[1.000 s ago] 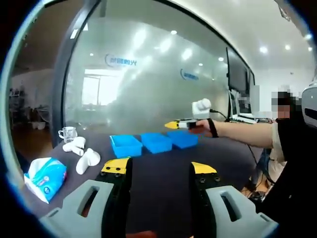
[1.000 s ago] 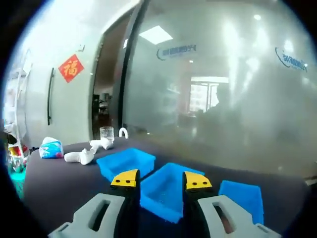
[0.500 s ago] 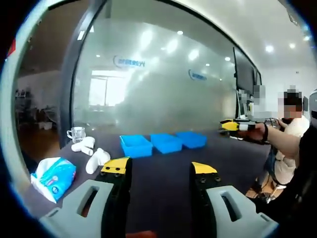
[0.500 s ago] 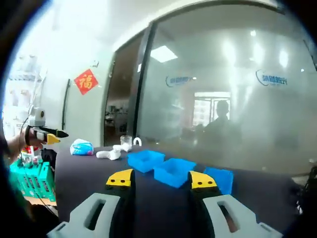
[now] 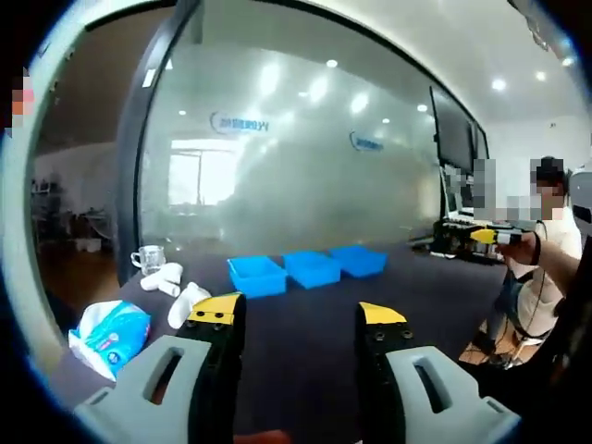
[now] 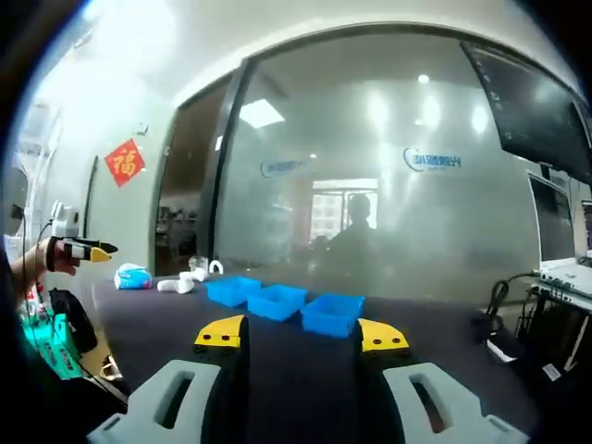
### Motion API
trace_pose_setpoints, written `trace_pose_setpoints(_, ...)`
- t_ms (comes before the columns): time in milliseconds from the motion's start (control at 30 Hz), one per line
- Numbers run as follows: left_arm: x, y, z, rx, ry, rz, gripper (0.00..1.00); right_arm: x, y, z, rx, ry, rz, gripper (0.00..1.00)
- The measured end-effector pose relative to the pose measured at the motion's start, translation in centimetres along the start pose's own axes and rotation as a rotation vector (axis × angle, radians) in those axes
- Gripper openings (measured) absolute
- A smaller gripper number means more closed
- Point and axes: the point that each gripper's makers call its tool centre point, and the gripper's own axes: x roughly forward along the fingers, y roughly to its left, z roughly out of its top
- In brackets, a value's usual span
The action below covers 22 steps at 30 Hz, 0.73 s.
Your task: Sort the screws, nuts, and washers into the corresponding bins
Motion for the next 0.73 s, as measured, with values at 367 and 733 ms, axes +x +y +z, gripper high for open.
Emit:
trace_pose_setpoints(367,-0.3,0.4,0.0,-0.002,-0.009,0.009,0.46,-0.9,-1.1,0.3,0.042,-0.032,-0.057,0.42)
trace_pose_setpoints(733,-0.4,0.8,0.0,-0.007,-0.014,0.020,0.45,-0.7,-0.1,0.3,0.029,-0.019,-0.037,0.42)
